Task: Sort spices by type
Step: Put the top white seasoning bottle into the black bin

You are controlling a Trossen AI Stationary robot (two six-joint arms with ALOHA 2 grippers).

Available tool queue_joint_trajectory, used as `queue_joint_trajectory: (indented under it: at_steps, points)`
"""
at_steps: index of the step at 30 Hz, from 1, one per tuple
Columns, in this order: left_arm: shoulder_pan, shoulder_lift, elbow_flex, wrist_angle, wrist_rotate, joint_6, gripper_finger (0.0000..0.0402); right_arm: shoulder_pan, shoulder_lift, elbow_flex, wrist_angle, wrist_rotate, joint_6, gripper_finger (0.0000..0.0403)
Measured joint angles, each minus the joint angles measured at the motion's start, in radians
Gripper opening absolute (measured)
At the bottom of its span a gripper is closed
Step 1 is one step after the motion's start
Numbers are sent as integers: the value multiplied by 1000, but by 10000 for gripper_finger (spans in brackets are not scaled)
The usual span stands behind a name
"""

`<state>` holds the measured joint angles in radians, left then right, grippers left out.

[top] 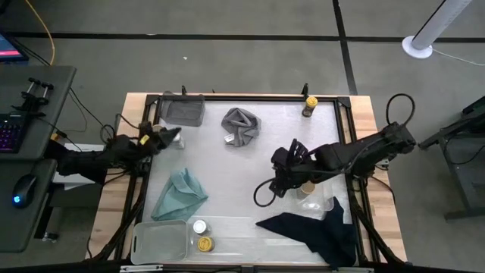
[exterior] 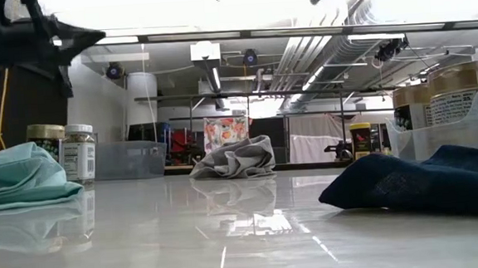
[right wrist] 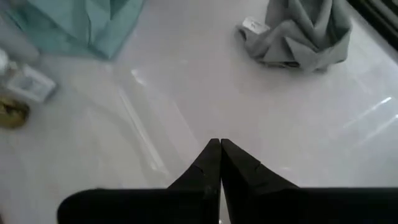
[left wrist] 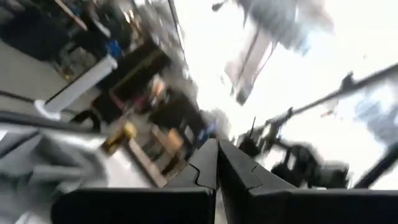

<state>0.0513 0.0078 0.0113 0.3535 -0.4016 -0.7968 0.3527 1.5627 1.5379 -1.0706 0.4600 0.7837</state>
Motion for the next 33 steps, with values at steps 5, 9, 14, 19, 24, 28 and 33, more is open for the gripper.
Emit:
queue_joint_trajectory:
  at_steps: [5,9,14,19,24,28,33]
  points:
    - [0,0,0,94,-20,-63,1,-6,2,0,5,11,31,0]
    - [0,0,0,118,-19,-61,1,-8,2,-2,11,31,39,0]
    - [1,44,50,111,-17,-45,2,-23,3,-2,11,56,50,0]
    - [1,205,260,-18,6,118,39,-60,3,-2,11,62,-3,0]
    - [1,430,660,-603,23,352,118,-121,3,-2,9,59,-156,0]
    - [3,666,985,-1133,-40,379,182,-181,3,-2,6,29,-333,0]
    - [76,971,1245,-1594,-123,151,235,-269,2,-3,6,-28,-522,0]
